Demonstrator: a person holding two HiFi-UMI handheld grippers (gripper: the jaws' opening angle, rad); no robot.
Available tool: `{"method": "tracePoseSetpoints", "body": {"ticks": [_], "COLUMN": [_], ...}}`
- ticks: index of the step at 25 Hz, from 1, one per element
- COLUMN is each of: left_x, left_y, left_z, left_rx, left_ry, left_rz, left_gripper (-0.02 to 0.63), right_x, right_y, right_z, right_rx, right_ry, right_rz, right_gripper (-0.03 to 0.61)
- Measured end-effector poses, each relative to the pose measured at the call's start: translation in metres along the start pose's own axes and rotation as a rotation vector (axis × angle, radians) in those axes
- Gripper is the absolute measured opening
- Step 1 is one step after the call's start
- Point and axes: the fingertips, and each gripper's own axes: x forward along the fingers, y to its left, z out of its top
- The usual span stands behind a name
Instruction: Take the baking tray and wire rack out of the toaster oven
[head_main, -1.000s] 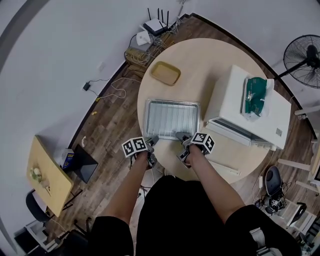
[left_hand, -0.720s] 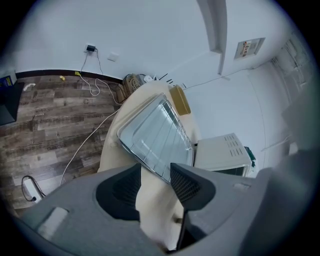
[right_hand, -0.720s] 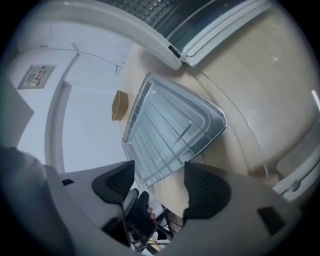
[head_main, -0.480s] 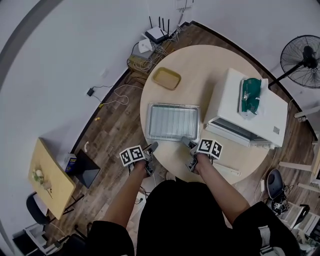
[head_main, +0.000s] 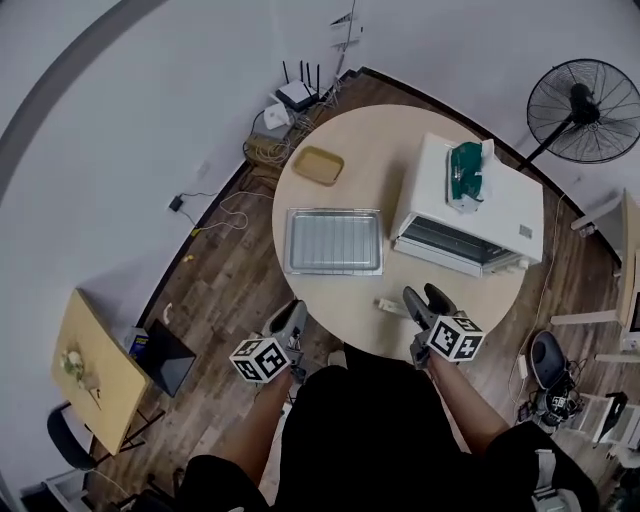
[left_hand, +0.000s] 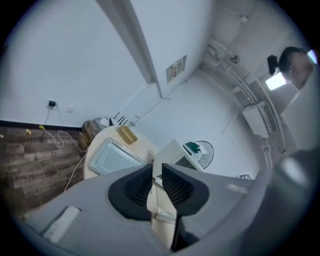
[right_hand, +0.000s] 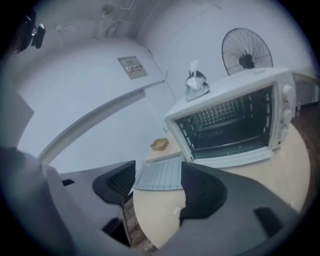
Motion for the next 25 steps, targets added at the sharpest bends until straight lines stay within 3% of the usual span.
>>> {"method": "tracePoseSetpoints", "body": {"ticks": [3,5,8,13,19,25], "left_x": [-0.015,-0.016,-0.01,-0.009,0.008,0.013], "left_y": [-0.041,-0.064,-0.098,-0.142,-0.205,-0.274], "left_z": [0.001,-0.007,-0.026,-0.058,-0.078,-0.11], "left_rx": [0.176,0.306,0.447,0.486,0.539,0.643], "left_ry": [-0.05,-0.042,-0.012,0.03,0.007,-0.013], "left_rz": [-0.016,-0.013,-0.077,-0.159,-0.203,-0.198], "left_gripper": [0.033,0.023,0.021,0.02,0.02,0.02], "right_x": [-0.047,-0.077,-0.117,-0.168,-0.23,-0.311], "right_y": [0.006,0.005,0.0,-0.012,-0.056,-0.09], "right_z": [0.007,0.01,0.006,-0.008,0.017,0.05], "right_rx": [-0.068,-0.109,-0.149,-0.13,-0.183,-0.326], "right_ry": [-0.066,-0.097,-0.123,-0.128,-0.205,-0.321], "right_rz": [-0.048,-0.086,-0.143,-0.174,-0.311,-0.337], "right_gripper": [0.243,0.204,0.139,0.0,0.001,0.002]}}
